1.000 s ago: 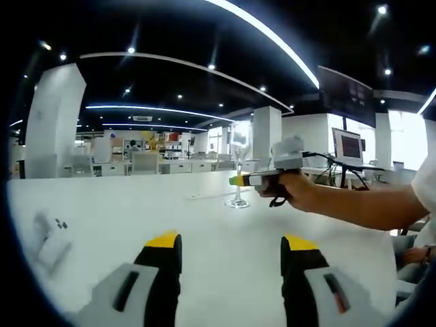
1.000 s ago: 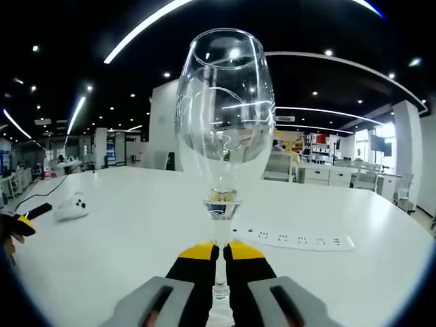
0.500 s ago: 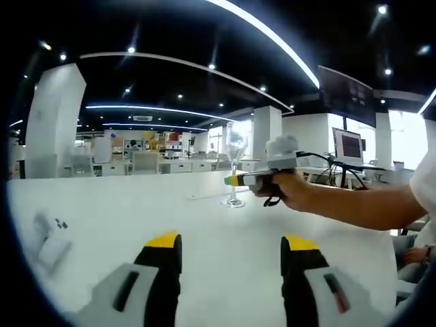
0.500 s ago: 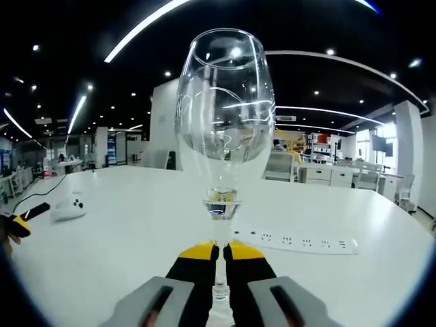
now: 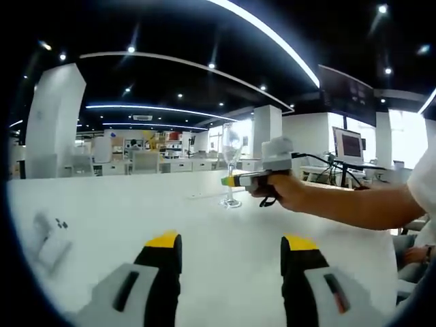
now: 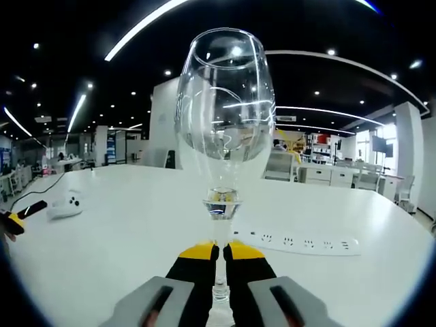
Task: Stand the stemmed glass upright on the table place it in front of you
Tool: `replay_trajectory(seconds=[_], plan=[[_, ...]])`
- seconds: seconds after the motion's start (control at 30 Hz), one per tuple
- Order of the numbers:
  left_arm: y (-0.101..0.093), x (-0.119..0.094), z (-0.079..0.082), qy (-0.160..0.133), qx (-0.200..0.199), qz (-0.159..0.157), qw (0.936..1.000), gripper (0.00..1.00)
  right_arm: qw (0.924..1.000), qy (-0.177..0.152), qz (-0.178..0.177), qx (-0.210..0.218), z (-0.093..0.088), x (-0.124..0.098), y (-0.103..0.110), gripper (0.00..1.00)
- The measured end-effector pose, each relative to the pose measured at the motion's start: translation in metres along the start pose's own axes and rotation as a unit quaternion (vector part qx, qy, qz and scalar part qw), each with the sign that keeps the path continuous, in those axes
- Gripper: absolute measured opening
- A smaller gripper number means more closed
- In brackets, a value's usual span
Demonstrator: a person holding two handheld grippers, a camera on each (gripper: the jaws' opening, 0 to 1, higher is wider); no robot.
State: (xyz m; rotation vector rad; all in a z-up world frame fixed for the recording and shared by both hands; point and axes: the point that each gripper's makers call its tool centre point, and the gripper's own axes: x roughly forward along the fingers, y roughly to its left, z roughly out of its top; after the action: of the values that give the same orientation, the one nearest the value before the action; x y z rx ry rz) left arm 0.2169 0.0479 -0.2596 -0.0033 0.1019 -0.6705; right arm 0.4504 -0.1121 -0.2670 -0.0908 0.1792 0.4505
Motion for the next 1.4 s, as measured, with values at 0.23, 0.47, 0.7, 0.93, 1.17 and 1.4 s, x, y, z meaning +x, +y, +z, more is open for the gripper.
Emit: replay_trajectory(seconds=[0.23, 0.47, 0.7, 0.93, 1.17, 1.4], plan=[[0.000, 0.001, 0.000, 0.000, 0.000, 0.000, 1.0000, 0.58, 1.0000, 0.002, -0.002, -0.001, -0.002, 0.004, -0.003, 0.09], [-0.001, 0.001, -0.001, 0.002, 0.001, -0.001, 1.0000, 0.58, 1.0000, 0.003, -0.003, -0.004, -0.003, 0.008, -0.004, 0.09], [0.000, 0.001, 0.000, 0.002, 0.001, -0.001, 1.0000, 0.58, 1.0000, 0.003, -0.004, -0.002, -0.005, 0.013, -0.004, 0.09], [0.000, 0.001, 0.000, 0.002, 0.000, -0.001, 1.0000, 0.58, 1.0000, 0.000, -0.004, 0.001, -0.005, 0.015, -0.004, 0.09], [0.001, 0.001, 0.000, 0.001, 0.001, 0.000, 1.0000, 0.58, 0.9999, 0.000, -0.009, 0.006, -0.007, 0.017, -0.010, 0.09], [0.000, 0.001, -0.001, 0.003, 0.003, 0.000, 1.0000, 0.58, 0.9999, -0.002, -0.010, 0.010, -0.009, 0.019, -0.012, 0.09]])
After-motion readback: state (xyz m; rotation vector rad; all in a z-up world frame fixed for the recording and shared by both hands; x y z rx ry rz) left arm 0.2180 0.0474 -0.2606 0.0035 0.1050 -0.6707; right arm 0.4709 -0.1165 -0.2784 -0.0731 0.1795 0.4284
